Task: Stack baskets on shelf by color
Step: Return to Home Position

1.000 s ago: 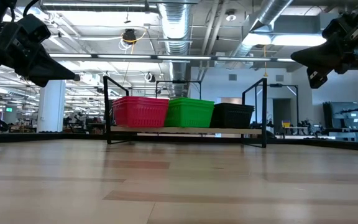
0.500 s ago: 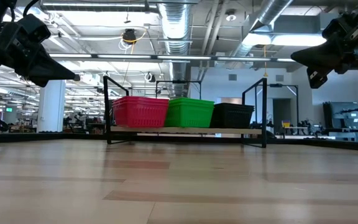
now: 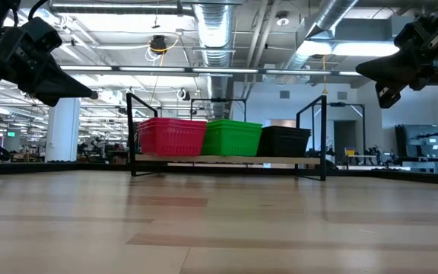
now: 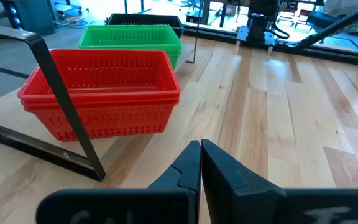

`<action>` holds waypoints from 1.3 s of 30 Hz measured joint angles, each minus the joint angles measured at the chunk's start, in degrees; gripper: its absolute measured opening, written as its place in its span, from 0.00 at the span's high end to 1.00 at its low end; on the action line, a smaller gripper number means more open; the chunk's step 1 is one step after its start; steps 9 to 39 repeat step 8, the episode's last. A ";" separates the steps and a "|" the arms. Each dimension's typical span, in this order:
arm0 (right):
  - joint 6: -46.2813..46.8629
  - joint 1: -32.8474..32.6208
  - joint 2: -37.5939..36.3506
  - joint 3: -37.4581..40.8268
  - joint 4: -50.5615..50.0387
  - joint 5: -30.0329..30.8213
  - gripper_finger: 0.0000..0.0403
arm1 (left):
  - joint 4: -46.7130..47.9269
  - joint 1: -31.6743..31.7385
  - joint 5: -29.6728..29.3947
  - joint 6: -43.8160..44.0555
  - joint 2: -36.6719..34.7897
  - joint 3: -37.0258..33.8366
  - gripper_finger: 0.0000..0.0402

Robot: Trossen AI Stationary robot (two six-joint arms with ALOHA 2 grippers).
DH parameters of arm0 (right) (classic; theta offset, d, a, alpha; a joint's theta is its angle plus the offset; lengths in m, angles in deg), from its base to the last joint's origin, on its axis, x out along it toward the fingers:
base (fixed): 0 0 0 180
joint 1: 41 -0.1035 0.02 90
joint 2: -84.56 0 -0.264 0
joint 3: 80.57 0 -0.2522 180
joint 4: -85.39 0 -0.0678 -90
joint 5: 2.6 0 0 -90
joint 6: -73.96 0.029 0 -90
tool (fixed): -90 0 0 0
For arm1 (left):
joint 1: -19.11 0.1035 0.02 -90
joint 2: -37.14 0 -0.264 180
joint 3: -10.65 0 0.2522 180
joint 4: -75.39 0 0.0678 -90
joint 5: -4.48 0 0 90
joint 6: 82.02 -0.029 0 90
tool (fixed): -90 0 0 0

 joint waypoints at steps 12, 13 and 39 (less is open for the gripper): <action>0.01 0.00 0.00 0.00 0.00 0.00 0.94 | 0.00 0.00 0.00 0.01 -0.01 0.00 1.00; 0.01 0.00 0.00 0.00 0.00 0.00 0.94 | 0.00 0.00 0.00 0.01 -0.01 0.00 1.00; 0.01 0.00 0.00 0.00 0.00 0.00 0.94 | 0.00 0.00 0.00 0.01 -0.01 0.00 1.00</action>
